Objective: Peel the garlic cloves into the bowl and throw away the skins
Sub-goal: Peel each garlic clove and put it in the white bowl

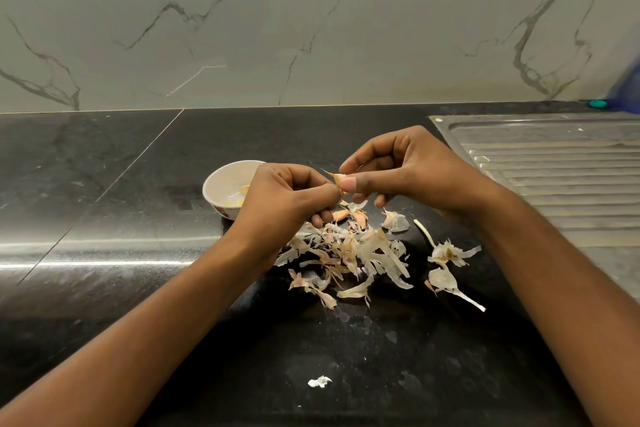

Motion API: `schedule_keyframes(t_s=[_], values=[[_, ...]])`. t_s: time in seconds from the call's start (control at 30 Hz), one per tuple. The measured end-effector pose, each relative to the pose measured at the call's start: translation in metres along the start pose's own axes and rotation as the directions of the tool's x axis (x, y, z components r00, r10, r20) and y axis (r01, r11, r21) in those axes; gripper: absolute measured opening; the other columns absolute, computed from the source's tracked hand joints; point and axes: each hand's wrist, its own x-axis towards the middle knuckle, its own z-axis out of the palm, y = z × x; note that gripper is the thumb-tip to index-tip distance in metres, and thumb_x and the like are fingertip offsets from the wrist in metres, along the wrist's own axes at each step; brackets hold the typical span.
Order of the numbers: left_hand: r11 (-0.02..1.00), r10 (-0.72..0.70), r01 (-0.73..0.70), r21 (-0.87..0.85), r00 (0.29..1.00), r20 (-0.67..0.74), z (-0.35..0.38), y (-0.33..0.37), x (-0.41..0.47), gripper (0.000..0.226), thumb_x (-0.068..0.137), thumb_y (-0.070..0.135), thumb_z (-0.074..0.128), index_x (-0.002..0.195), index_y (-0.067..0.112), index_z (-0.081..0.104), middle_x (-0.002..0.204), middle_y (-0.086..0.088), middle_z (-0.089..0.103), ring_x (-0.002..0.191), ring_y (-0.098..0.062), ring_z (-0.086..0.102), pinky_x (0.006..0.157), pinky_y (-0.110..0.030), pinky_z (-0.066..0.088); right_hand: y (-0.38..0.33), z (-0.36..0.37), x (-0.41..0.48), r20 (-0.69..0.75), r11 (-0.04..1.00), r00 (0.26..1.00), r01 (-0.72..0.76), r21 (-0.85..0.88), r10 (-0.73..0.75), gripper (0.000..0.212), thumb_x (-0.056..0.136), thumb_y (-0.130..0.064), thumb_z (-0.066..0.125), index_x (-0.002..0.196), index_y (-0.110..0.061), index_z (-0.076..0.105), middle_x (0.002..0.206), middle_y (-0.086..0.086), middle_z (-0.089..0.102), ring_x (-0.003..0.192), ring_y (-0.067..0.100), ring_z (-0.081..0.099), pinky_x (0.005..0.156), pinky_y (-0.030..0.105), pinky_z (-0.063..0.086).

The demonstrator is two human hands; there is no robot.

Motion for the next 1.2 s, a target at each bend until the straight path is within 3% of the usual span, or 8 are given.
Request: schedule_keyframes(t_s=[0.2, 0.4, 0.67, 0.93, 1.03, 1.2], values=[[1.000, 0.000, -0.001, 0.008, 1.000, 0.032, 0.001, 0.002, -0.001, 0.012, 0.092, -0.002, 0.071, 0.082, -0.002, 0.076, 0.073, -0.015, 0.072, 0.066, -0.023, 0.063, 0.060, -0.028, 0.054, 0.002, 0.000, 0.001, 0.032, 0.999, 0.999, 0.006, 0.032, -0.007, 0.019, 0.093, -0.009, 0.079, 0.112, -0.006, 0.077, 0.094, 0.017, 0.081, 0.086, 0.031, 0.078, 0.075, 0.030, 0.065], [1.000, 0.017, -0.017, -0.023, 1.000, -0.017, -0.002, 0.004, 0.001, 0.009, 0.092, -0.009, 0.067, 0.085, -0.013, 0.072, 0.074, -0.022, 0.068, 0.061, -0.020, 0.062, 0.055, -0.022, 0.053, 0.002, -0.003, 0.000, 0.030, 0.994, 1.000, -0.011, 0.104, 0.007, 0.014, 0.096, 0.003, 0.070, 0.108, 0.001, 0.077, 0.097, 0.024, 0.078, 0.075, 0.024, 0.073, 0.071, 0.028, 0.064], [0.998, 0.017, -0.020, -0.056, 0.998, -0.055, -0.003, 0.006, 0.000, 0.014, 0.091, -0.009, 0.066, 0.080, -0.007, 0.073, 0.071, -0.019, 0.067, 0.058, -0.017, 0.061, 0.053, -0.020, 0.051, 0.001, -0.013, 0.000, -0.005, 0.987, 0.999, -0.040, 0.157, 0.041, 0.013, 0.097, 0.005, 0.063, 0.101, 0.003, 0.075, 0.093, 0.024, 0.076, 0.070, 0.021, 0.068, 0.064, 0.025, 0.060], [0.999, -0.014, 0.013, -0.037, 0.999, -0.033, -0.001, 0.005, -0.002, 0.008, 0.090, -0.003, 0.076, 0.085, -0.010, 0.075, 0.073, -0.017, 0.071, 0.059, -0.016, 0.064, 0.053, -0.020, 0.053, 0.004, -0.017, 0.000, -0.006, 0.985, 0.999, -0.036, 0.170, 0.038, 0.013, 0.096, 0.002, 0.068, 0.103, 0.001, 0.079, 0.097, 0.023, 0.077, 0.074, 0.021, 0.069, 0.066, 0.025, 0.061], [1.000, -0.006, 0.006, -0.026, 1.000, -0.026, -0.002, 0.006, -0.002, 0.004, 0.084, -0.004, 0.081, 0.086, -0.003, 0.077, 0.083, -0.018, 0.077, 0.067, -0.020, 0.068, 0.057, -0.023, 0.056, 0.004, -0.018, 0.000, -0.004, 0.987, 1.000, -0.029, 0.160, 0.030, 0.015, 0.096, 0.001, 0.070, 0.105, -0.001, 0.081, 0.099, 0.022, 0.078, 0.078, 0.021, 0.072, 0.069, 0.025, 0.062], [0.999, 0.048, -0.049, -0.019, 0.998, -0.030, -0.002, 0.005, -0.003, 0.023, 0.081, -0.013, 0.078, 0.096, 0.005, 0.079, 0.090, -0.017, 0.079, 0.079, -0.024, 0.074, 0.072, -0.029, 0.061, 0.006, -0.014, 0.000, 0.004, 0.992, 0.999, -0.034, 0.122, 0.033, 0.019, 0.092, -0.002, 0.077, 0.110, -0.003, 0.080, 0.101, 0.023, 0.078, 0.083, 0.022, 0.072, 0.075, 0.026, 0.063]])
